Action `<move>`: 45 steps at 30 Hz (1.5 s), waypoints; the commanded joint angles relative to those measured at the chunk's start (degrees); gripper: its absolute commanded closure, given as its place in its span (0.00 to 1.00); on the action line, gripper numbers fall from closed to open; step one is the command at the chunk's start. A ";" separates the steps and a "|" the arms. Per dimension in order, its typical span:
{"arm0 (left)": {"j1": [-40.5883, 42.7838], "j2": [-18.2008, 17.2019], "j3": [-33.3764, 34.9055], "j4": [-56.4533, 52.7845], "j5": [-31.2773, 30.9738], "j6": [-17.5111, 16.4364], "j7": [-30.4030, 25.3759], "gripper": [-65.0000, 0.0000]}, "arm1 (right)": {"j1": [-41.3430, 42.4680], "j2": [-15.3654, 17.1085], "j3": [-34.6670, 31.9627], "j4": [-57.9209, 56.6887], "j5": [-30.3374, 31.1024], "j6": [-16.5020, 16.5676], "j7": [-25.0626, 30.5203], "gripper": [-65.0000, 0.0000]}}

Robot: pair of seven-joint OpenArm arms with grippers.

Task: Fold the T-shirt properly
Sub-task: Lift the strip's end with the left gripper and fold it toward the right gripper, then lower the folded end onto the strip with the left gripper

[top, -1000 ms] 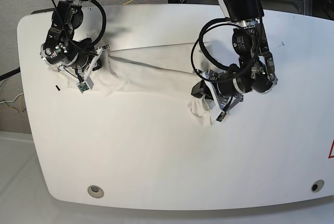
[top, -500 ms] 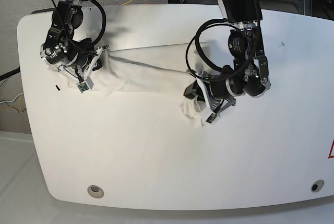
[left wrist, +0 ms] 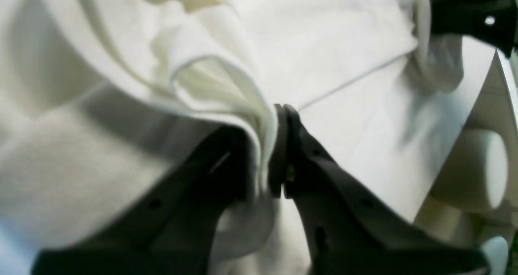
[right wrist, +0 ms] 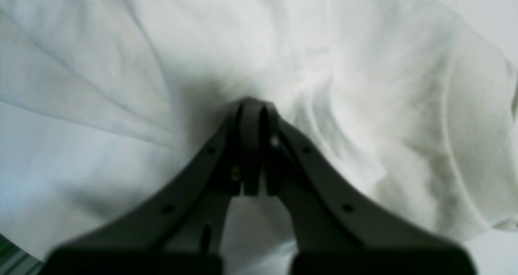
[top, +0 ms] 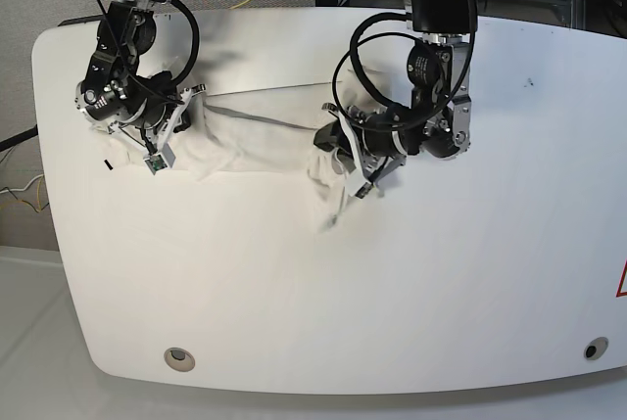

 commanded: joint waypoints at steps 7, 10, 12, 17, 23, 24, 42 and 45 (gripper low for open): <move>1.08 0.33 8.24 0.60 -3.92 -0.19 -6.07 0.97 | 0.50 0.43 0.09 0.62 -0.09 -0.05 0.20 0.99; 1.34 0.33 8.68 0.77 -6.39 -0.19 -6.51 0.97 | 0.50 0.43 0.09 0.62 -0.09 -0.05 0.20 0.99; 1.25 0.33 8.51 0.77 -7.70 -0.19 -6.51 0.97 | 0.50 0.43 0.09 0.62 -0.09 -0.05 0.20 0.99; 0.90 0.33 8.51 0.86 -10.52 -0.19 -6.59 0.97 | 0.50 0.43 0.09 0.62 -0.09 -0.05 0.20 0.99; -0.33 -1.06 8.42 1.83 -12.72 -0.19 -6.68 0.96 | 0.50 0.43 0.09 0.62 -0.09 -0.05 0.20 0.99; -0.42 -1.41 8.42 2.53 -13.07 -0.19 -6.68 0.96 | 0.50 0.43 0.09 0.62 -0.09 -0.05 0.20 0.99; -0.24 -4.58 8.33 14.05 -19.57 2.05 -6.59 0.33 | 0.59 0.43 0.09 0.62 -0.09 -0.05 0.20 0.99; -0.24 -4.58 8.33 14.05 -19.66 2.05 -6.59 0.26 | 0.59 0.43 0.09 0.62 -0.09 -0.05 0.20 0.99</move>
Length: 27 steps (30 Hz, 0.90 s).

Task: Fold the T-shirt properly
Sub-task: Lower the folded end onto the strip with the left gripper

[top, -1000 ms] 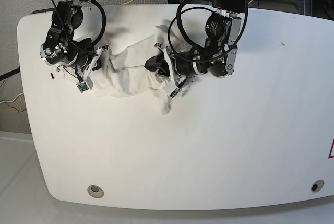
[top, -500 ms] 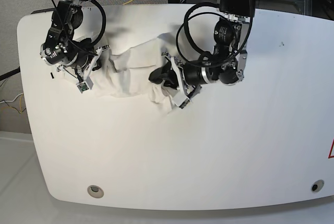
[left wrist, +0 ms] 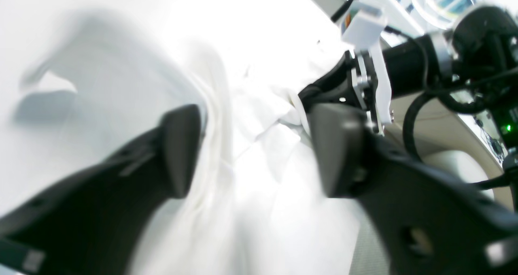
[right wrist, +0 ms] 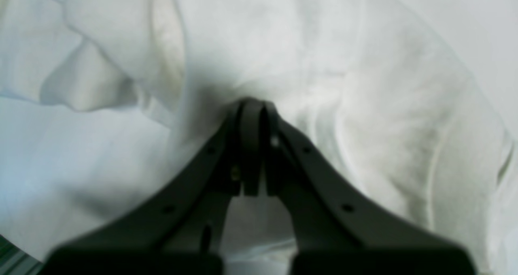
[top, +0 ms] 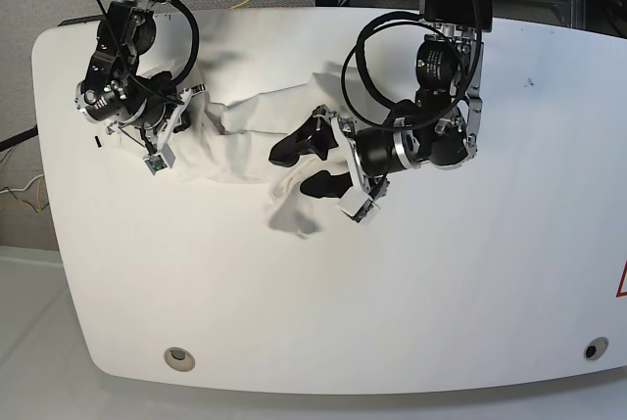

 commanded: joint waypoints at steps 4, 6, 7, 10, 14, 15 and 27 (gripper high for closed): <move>-0.94 0.49 0.09 1.20 -1.54 -0.22 -1.17 0.26 | 0.59 0.45 0.09 0.62 0.08 -0.03 0.20 0.99; -0.94 0.49 0.09 1.20 -1.54 -0.22 -1.17 0.26 | 0.59 0.45 0.09 0.62 0.08 -0.03 0.20 0.99; -0.94 0.58 0.09 1.20 -1.54 -0.22 -1.17 0.26 | 0.59 0.54 0.09 0.62 0.08 -0.03 0.20 0.99; -0.94 0.58 0.09 1.11 -1.54 -0.22 -1.17 0.26 | 0.59 0.54 0.09 0.62 0.08 -0.03 0.20 0.99; -1.03 0.58 0.09 1.11 -1.54 -0.22 -1.09 0.26 | 0.59 0.63 0.09 0.62 0.08 -0.03 0.20 0.99; -0.94 0.58 0.09 1.11 -1.54 -0.22 -1.00 0.26 | 0.59 0.63 0.09 0.62 0.08 -0.03 0.20 0.99; 0.03 -2.94 0.09 1.11 -1.54 -0.31 -1.09 0.27 | 0.68 0.63 0.09 0.62 0.08 -0.03 0.20 0.99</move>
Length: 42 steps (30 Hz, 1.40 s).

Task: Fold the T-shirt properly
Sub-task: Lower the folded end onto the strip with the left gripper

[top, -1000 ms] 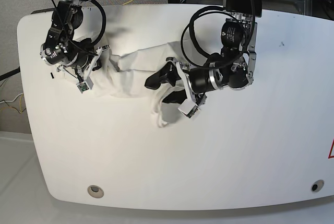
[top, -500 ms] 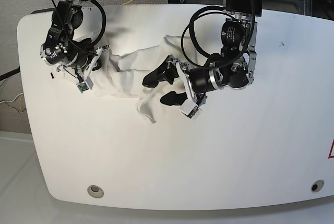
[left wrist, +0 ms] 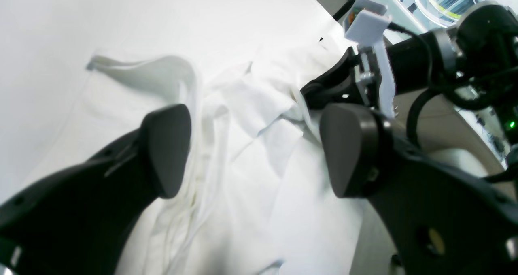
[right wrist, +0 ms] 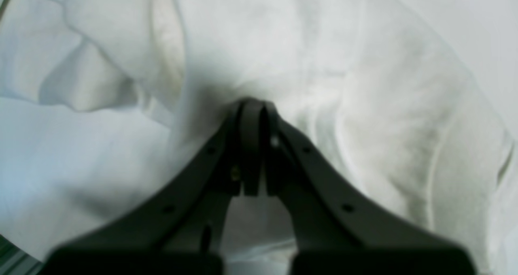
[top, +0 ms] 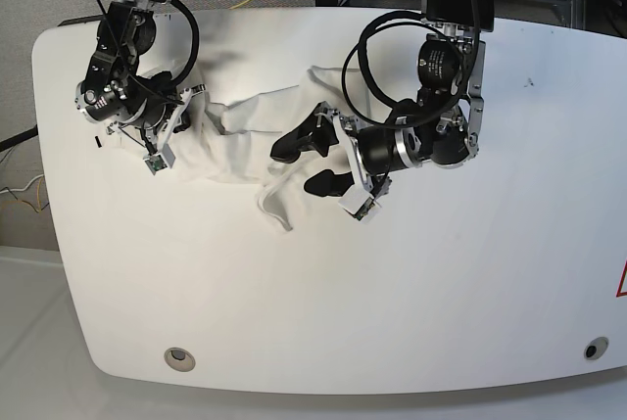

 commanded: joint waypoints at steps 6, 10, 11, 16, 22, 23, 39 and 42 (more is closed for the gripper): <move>0.86 -3.49 -0.24 1.11 -1.50 -0.50 -1.74 0.26 | 0.66 0.69 0.09 0.62 0.06 -0.03 0.20 0.99; 1.21 -3.58 -0.24 1.11 -1.50 -0.50 -2.80 0.27 | 0.75 0.69 0.09 0.62 0.06 -0.03 0.20 0.99; 1.21 -3.58 -0.24 1.11 -1.50 -0.50 -2.89 0.28 | 0.75 0.69 0.09 0.62 0.06 -0.03 0.20 0.99; 1.21 -3.58 -0.24 1.11 -1.50 -0.59 -2.89 0.43 | 0.83 0.60 0.09 0.62 0.06 -0.03 0.20 0.99; 1.21 -3.67 -0.24 1.11 -1.23 -0.24 -2.71 0.65 | 0.83 0.69 0.09 0.62 0.06 -0.03 0.20 0.99; 1.21 -4.28 -0.24 1.11 -1.23 -0.24 -2.71 0.69 | 0.83 0.69 0.09 0.62 0.06 -0.03 0.20 0.99; 1.57 -7.01 -0.24 1.11 -1.23 -0.24 -2.89 0.98 | 0.83 0.69 0.18 0.62 0.06 -0.03 0.20 0.99; 1.65 -7.10 -0.24 0.85 -1.15 -0.24 -3.06 0.98 | 0.83 0.69 0.18 0.62 0.06 -0.03 0.20 0.99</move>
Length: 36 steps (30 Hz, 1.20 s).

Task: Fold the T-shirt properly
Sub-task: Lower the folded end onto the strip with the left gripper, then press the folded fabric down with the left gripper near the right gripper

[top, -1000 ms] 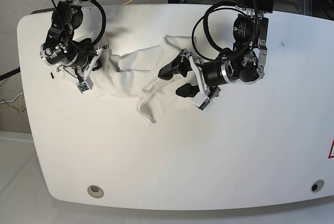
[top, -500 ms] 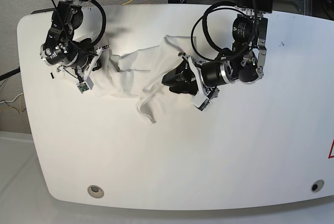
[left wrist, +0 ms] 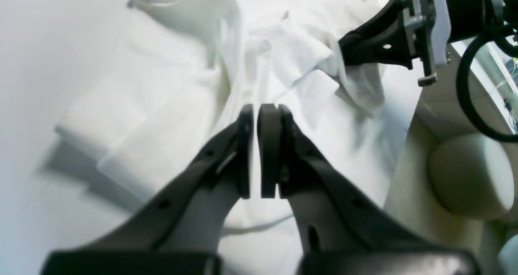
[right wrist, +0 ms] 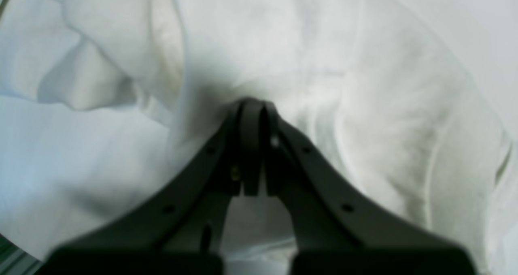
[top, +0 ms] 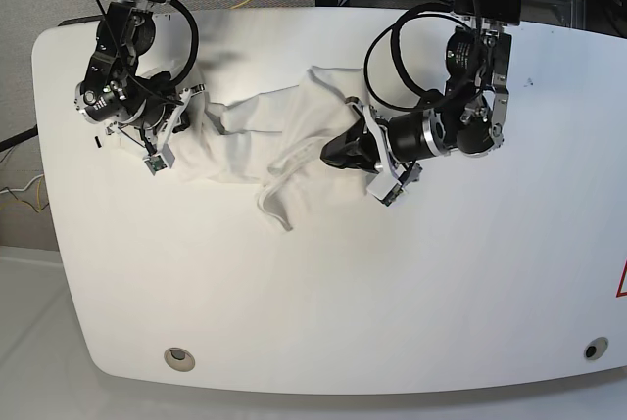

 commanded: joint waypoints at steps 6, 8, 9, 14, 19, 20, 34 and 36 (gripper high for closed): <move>-0.66 -0.21 -0.13 -0.21 0.61 -0.50 -2.33 0.98 | 0.70 0.54 0.18 0.62 0.08 -0.03 0.22 0.99; -0.66 -0.12 -0.13 -0.91 1.14 -0.59 -2.76 0.98 | 0.70 0.54 0.18 0.62 0.08 -0.03 0.22 0.99; -0.66 -0.12 -0.13 -1.62 1.40 -0.59 -3.20 0.98 | 0.70 0.54 0.18 0.62 0.08 -0.03 0.22 0.99; -0.75 -0.04 0.22 -4.25 1.40 -0.68 -5.58 0.98 | 0.70 0.54 0.18 0.62 0.08 -0.03 0.22 0.99; -0.75 -0.04 2.16 -6.89 1.40 -0.68 -9.62 0.98 | 0.70 0.54 0.18 0.80 0.08 -0.03 0.22 0.99; -0.84 -0.04 2.42 -7.24 1.40 -0.68 -10.06 0.98 | 0.70 0.54 0.18 0.80 0.08 -0.03 0.22 0.99; -0.93 -0.04 5.94 -15.33 1.67 -2.48 -17.09 0.98 | 1.58 1.59 0.18 0.89 0.17 -0.03 0.22 0.99; -0.93 -0.04 5.94 -16.65 1.67 -2.48 -17.97 0.98 | 1.85 1.95 0.18 0.89 0.17 -0.03 0.22 0.99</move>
